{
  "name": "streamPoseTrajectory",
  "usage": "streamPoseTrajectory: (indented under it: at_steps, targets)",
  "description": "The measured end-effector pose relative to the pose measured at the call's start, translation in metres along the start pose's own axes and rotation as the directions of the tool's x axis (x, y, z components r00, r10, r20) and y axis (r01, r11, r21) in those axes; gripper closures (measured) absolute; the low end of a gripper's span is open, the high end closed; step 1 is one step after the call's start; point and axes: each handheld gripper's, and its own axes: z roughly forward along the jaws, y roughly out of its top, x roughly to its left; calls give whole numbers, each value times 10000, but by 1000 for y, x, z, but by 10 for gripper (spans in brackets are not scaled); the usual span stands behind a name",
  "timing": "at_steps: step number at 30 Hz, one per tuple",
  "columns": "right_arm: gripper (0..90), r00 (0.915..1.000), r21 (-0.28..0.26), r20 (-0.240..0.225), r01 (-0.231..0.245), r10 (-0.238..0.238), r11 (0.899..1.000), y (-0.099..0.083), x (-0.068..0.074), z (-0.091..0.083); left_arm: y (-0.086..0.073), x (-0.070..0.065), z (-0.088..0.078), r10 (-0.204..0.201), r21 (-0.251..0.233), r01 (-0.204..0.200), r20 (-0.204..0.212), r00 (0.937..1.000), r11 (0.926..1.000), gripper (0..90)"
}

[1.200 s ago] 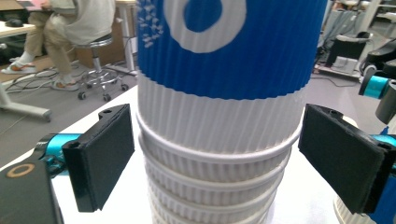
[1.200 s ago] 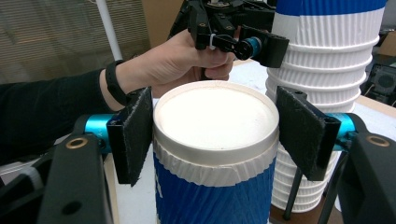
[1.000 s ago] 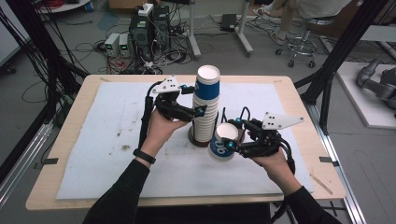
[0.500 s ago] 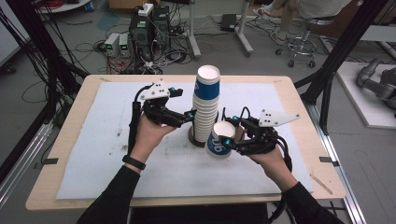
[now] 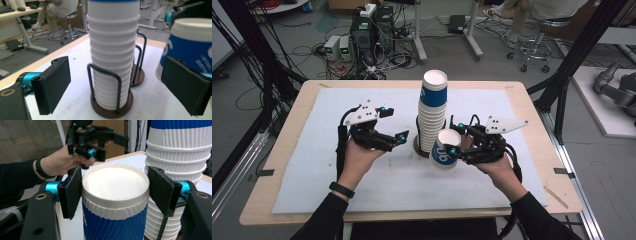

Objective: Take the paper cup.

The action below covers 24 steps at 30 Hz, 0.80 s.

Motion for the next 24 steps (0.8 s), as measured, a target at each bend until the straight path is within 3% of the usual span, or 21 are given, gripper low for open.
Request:
streamPoseTrajectory:
  at_steps: [15, 19, 24]
  targets:
    - [314, 9999, 12, -90, -94, 94, 10000, -1, -5, 7, -43, -15, -17, -143, 133, 146, -209, 9997, 9998, 89]
    - [314, 9999, -31, -20, -105, 105, 9999, -1, -6, 5, -46, -12, -18, -287, 171, 291, -186, 9994, 9994, 89]
    - [314, 10000, -29, 22, -89, 89, 10000, 0, -5, 4, -44, -16, -14, -37, 205, 39, -94, 9999, 9998, 89]
